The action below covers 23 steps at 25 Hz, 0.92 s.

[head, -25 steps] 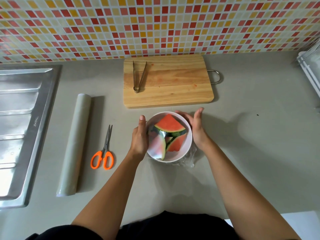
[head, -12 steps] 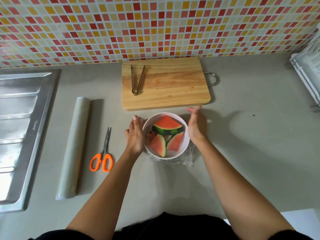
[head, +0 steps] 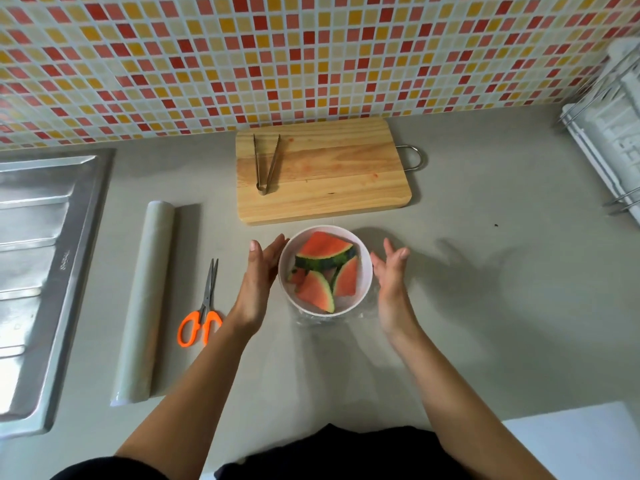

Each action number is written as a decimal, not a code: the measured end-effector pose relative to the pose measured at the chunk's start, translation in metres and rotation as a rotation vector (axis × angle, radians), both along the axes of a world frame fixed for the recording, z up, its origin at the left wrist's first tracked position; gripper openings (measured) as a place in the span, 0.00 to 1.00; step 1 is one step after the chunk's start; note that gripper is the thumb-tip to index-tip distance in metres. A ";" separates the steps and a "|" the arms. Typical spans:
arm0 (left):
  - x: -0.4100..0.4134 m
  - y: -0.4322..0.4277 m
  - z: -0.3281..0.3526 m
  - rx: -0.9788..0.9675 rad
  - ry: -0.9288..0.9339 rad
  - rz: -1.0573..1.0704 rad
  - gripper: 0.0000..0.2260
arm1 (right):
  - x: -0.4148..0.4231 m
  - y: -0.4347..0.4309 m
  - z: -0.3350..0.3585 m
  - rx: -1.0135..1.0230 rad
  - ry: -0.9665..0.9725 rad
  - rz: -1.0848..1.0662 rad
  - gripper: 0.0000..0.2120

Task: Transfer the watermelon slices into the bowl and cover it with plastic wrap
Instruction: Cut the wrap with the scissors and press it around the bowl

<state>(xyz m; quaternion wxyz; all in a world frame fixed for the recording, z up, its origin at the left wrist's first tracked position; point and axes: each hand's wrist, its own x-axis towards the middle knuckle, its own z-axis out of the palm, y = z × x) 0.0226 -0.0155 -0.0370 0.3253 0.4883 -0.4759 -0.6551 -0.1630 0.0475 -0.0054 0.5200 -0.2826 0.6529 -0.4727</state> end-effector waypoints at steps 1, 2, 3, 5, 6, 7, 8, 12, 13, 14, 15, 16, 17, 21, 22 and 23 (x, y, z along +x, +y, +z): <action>0.002 0.007 0.000 -0.024 -0.009 0.072 0.34 | -0.004 -0.010 0.000 -0.034 -0.051 0.014 0.64; 0.003 0.015 0.000 -0.054 -0.041 0.148 0.31 | -0.010 -0.019 0.000 -0.075 -0.080 0.038 0.64; 0.003 0.022 -0.001 -0.088 -0.093 0.222 0.28 | -0.018 -0.028 0.002 -0.118 -0.051 0.071 0.64; 0.006 0.028 0.001 -0.171 -0.206 0.338 0.29 | -0.035 -0.042 0.006 -0.190 0.170 0.140 0.58; 0.006 0.025 0.003 -0.213 -0.227 0.357 0.31 | -0.040 -0.045 0.007 -0.233 0.304 0.169 0.53; 0.005 0.018 0.005 -0.258 -0.228 0.334 0.32 | -0.042 -0.046 0.008 -0.272 0.414 0.209 0.50; 0.002 0.008 0.007 -0.297 -0.220 0.274 0.33 | -0.040 -0.045 0.007 -0.303 0.495 0.278 0.47; -0.023 -0.018 0.007 -0.352 -0.187 0.034 0.27 | -0.016 -0.036 -0.003 -0.336 0.762 0.572 0.48; -0.026 -0.019 0.002 -0.349 -0.176 0.036 0.25 | -0.012 -0.035 -0.007 -0.322 0.792 0.572 0.49; -0.028 -0.020 -0.002 -0.339 -0.159 0.050 0.24 | -0.009 -0.034 -0.010 -0.312 0.804 0.552 0.50; -0.030 -0.020 -0.005 -0.323 -0.135 0.060 0.23 | -0.007 -0.033 -0.013 -0.307 0.804 0.518 0.50; -0.031 -0.021 -0.008 -0.299 -0.111 0.060 0.23 | -0.005 -0.034 -0.016 -0.303 0.801 0.479 0.49; -0.031 -0.022 -0.008 -0.273 -0.097 0.055 0.24 | -0.003 -0.034 -0.018 -0.297 0.804 0.445 0.47; -0.033 -0.023 -0.009 -0.228 -0.095 0.078 0.24 | 0.001 -0.036 -0.023 -0.234 0.845 0.349 0.39; -0.034 -0.023 -0.009 -0.219 -0.096 0.095 0.24 | 0.001 -0.036 -0.023 -0.209 0.843 0.331 0.39; -0.034 -0.023 -0.009 -0.209 -0.099 0.110 0.24 | 0.000 -0.036 -0.024 -0.184 0.840 0.307 0.39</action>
